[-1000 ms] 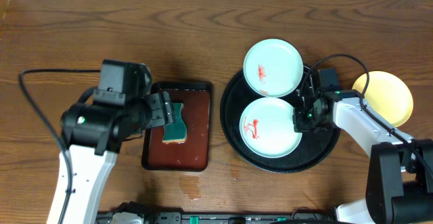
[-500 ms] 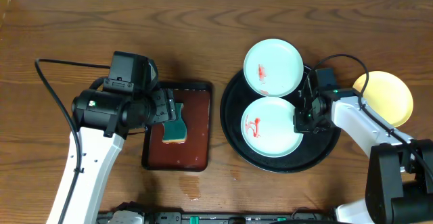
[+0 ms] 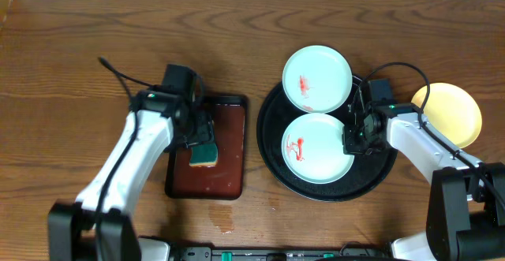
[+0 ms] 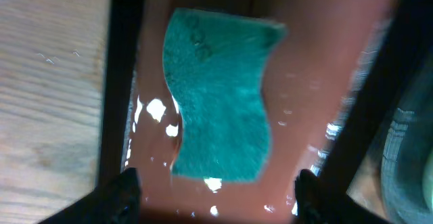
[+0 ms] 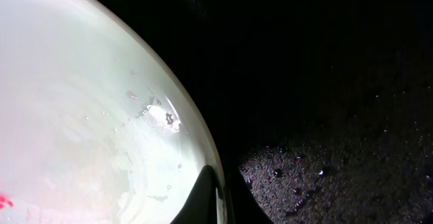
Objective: Clean dirty plates on tray and stack at the side
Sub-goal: 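Reach left gripper down and grasp the green sponge again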
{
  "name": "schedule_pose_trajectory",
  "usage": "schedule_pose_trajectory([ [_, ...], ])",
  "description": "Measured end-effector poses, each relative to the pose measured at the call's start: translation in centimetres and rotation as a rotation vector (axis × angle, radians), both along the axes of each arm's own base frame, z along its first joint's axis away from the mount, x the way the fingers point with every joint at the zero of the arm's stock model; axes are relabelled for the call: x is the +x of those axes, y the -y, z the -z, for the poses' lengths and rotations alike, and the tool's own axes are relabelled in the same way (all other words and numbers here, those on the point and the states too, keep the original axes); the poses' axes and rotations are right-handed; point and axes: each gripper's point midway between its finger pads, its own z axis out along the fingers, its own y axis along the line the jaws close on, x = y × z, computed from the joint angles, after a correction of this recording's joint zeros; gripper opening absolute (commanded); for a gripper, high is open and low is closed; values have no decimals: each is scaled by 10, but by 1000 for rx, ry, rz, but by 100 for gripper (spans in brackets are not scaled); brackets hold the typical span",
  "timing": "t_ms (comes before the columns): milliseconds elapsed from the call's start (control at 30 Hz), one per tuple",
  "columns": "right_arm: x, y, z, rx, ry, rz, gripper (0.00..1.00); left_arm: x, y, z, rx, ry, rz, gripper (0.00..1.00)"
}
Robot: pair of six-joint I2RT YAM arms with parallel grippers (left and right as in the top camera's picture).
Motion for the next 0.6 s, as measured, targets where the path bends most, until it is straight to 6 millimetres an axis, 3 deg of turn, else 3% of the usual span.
schedule_pose_trajectory([
  [167, 0, 0, 0, 0, 2, 0, 1, -6, 3, 44, 30, -142, -11, 57],
  [267, 0, 0, 0, 0, 2, 0, 1, -11, 10, 66, 26, -210, -3, 34],
  [333, 0, 0, 0, 0, 2, 0, 1, -10, 16, 73, 15, -226, 4, 12],
  [367, 0, 0, 0, 0, 2, 0, 1, -9, 19, 74, 3, -228, 8, 8],
  [600, 0, 0, 0, -1, 2, 0, 1, -7, 25, 74, -18, -241, 17, 8],
])
